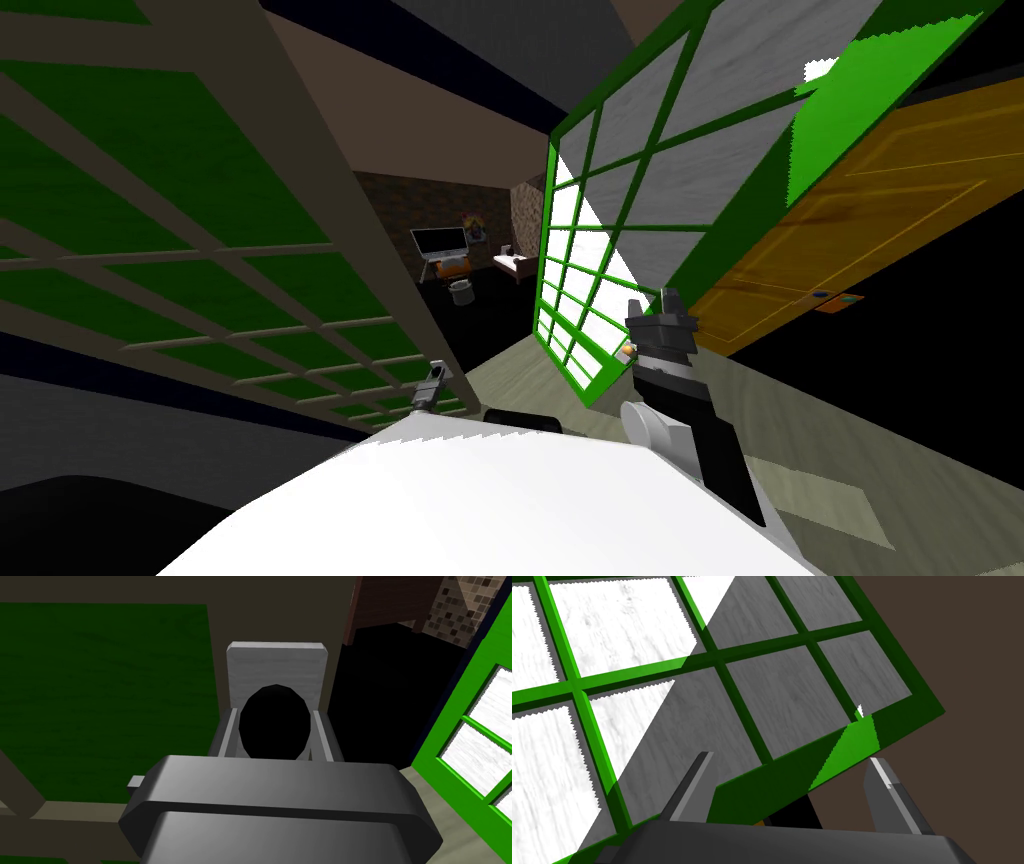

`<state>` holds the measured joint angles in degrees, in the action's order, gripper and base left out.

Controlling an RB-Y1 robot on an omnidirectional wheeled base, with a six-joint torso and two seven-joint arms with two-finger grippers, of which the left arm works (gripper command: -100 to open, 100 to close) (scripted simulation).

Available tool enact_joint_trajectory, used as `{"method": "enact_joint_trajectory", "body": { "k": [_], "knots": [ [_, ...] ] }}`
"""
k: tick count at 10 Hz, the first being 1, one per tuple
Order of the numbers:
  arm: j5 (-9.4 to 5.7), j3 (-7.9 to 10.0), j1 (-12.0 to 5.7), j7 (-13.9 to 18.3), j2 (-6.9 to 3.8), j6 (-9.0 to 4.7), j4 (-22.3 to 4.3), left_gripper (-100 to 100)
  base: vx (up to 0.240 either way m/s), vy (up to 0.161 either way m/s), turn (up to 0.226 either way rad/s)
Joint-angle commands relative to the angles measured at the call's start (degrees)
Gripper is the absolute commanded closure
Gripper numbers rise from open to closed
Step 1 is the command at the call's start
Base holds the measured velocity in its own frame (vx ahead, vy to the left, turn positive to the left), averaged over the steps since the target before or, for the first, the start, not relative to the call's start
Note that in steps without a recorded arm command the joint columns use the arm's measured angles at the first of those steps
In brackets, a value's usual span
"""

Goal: Pull the door open

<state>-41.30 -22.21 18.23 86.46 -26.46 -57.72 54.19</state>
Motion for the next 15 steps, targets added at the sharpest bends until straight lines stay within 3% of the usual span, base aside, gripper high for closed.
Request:
{"method": "enact_joint_trajectory", "body": {
  "k": [1,7,8,15],
  "knots": [
    [0.56,-1.08,0.45,1.2,-0.92,-1.44,-0.4,100,-0.183,0.003,-0.123],
    [2.37,-4.57,1.91,4.9,-3.90,-6.09,-1.7,100,-0.241,0.035,-0.135],
    [2.23,-4.38,1.86,4.4,-3.48,-5.14,-1.4,100,-0.114,0.014,-0.034],
    [4.18,-7.51,1.66,8.4,-5.92,-9.90,-4.8,100,-0.244,0.031,-0.148]
  ]
}}
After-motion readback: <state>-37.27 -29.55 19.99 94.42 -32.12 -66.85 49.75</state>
